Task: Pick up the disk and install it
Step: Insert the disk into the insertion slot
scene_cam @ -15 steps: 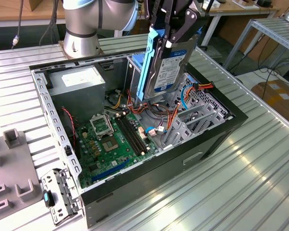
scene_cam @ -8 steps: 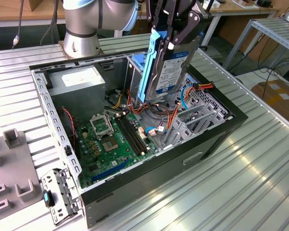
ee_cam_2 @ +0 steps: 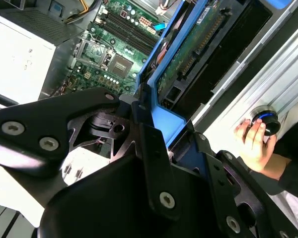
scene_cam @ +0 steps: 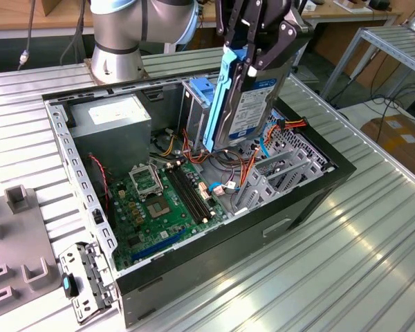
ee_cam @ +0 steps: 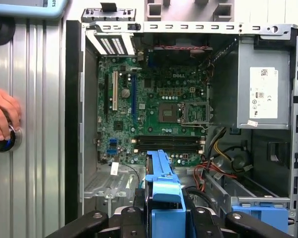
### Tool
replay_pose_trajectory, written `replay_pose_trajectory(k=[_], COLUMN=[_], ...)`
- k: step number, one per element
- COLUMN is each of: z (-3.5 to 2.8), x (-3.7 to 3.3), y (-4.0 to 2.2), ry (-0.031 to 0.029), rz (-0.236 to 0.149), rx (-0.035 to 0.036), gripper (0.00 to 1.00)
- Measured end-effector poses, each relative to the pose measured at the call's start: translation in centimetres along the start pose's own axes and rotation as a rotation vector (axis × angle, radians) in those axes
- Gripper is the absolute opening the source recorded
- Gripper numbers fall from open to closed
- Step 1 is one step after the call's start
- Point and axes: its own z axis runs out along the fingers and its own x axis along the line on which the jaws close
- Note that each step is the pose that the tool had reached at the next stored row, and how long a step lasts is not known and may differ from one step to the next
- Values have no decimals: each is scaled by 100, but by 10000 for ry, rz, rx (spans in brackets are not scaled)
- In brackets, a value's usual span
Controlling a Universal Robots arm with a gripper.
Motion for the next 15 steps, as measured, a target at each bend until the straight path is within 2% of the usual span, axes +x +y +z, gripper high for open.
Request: replay_pose_trajectory(k=[9,13,15], z=[2,3,3], x=[7,9,10], y=[-166,-296,-333], ry=[0,0,0], rz=[-1,0,0], rx=[1,0,1], gripper=[37,37,37])
